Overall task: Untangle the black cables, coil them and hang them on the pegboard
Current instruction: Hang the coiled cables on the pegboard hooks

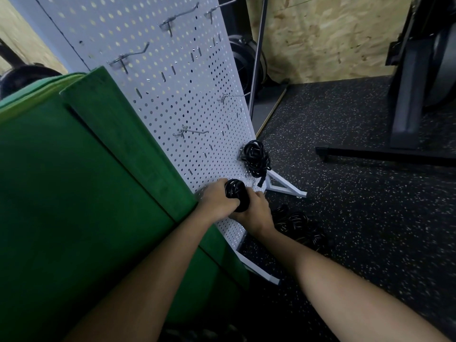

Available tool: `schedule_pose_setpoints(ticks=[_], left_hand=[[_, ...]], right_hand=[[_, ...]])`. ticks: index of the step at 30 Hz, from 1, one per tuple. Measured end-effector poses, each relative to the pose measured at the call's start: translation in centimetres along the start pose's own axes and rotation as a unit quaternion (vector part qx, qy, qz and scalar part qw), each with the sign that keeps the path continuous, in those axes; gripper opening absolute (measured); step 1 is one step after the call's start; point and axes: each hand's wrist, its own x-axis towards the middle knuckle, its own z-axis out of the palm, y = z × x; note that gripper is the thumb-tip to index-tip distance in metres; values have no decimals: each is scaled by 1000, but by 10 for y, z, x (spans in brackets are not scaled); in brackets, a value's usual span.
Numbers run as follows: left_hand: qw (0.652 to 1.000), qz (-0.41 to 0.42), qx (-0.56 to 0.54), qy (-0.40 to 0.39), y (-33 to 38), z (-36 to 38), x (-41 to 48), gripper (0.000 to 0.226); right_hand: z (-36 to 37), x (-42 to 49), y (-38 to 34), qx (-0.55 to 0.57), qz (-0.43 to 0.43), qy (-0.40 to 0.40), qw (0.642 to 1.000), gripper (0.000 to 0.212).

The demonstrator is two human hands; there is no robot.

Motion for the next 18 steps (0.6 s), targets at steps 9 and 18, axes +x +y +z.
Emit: schedule_pose_setpoints(ticks=[9,18], left_hand=[[997,58,50,33,-6,4,3,65],[993,54,91,60,-7,9,5,54]], right_hand=[[6,6,-2,-17,19,-10,1000,82],[-2,3,6,-28,9,-60,998,106]])
